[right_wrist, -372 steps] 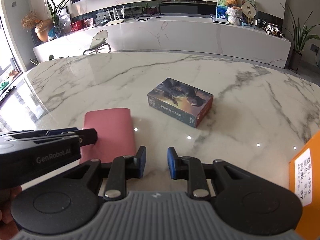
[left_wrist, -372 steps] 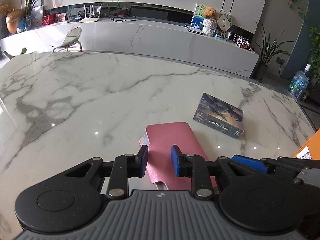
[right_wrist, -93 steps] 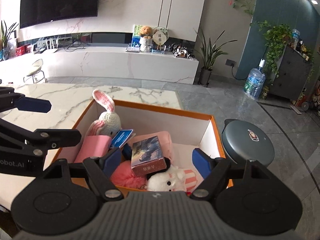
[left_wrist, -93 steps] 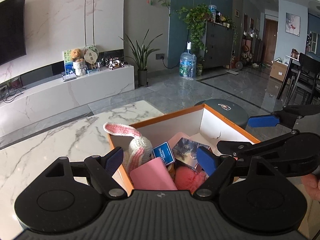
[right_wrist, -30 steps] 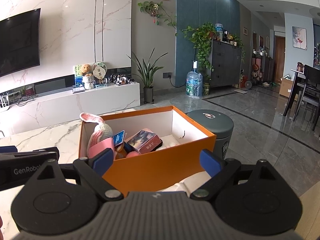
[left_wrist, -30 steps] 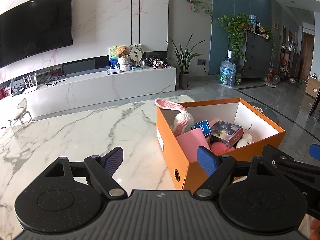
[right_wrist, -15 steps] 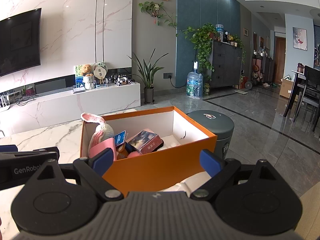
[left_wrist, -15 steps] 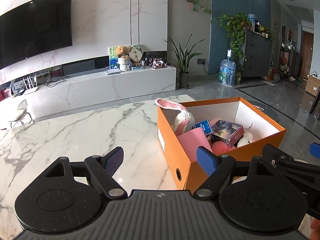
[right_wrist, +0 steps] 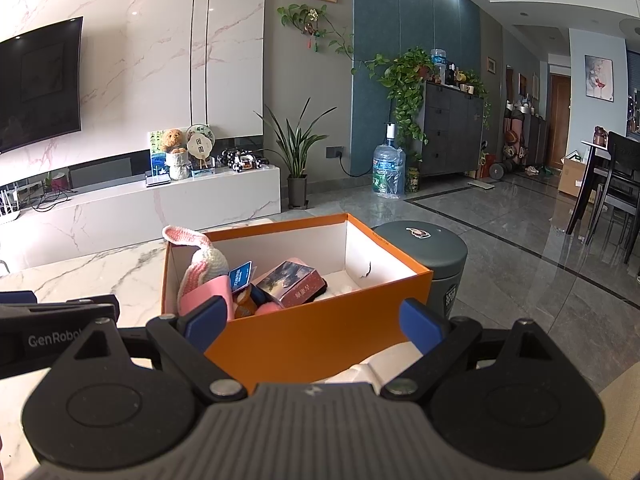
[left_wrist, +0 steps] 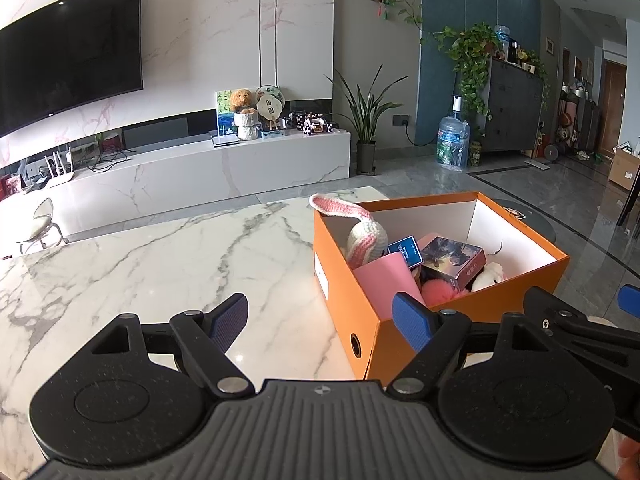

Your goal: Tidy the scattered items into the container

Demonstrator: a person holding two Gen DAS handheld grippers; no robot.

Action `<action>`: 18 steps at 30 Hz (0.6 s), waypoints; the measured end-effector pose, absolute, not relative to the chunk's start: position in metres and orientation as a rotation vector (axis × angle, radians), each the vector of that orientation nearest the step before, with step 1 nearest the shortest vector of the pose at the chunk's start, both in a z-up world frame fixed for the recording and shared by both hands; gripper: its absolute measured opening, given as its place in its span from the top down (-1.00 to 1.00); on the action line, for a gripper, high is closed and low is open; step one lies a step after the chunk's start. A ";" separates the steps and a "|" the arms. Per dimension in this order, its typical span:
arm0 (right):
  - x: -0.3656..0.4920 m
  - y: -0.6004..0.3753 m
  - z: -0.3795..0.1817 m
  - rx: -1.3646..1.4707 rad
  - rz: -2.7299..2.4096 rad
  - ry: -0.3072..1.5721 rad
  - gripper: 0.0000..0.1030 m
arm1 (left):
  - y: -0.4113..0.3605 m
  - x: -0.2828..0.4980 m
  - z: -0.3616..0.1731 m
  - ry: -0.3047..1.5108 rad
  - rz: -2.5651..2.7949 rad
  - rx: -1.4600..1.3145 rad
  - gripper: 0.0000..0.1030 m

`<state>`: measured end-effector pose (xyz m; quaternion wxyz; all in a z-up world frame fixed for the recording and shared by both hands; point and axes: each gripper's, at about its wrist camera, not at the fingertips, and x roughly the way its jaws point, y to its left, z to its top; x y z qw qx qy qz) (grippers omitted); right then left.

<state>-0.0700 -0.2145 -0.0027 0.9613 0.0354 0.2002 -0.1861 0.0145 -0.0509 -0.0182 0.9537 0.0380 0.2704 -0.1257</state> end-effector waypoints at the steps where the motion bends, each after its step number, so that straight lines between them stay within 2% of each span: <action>1: -0.070 -0.215 -0.002 0.072 -0.378 0.406 -0.83 | -0.051 0.014 -0.018 0.550 -0.255 0.077 -0.82; 18: -0.069 -0.215 0.000 0.073 -0.375 0.407 -0.83 | -0.048 0.011 -0.016 0.558 -0.253 0.076 -0.82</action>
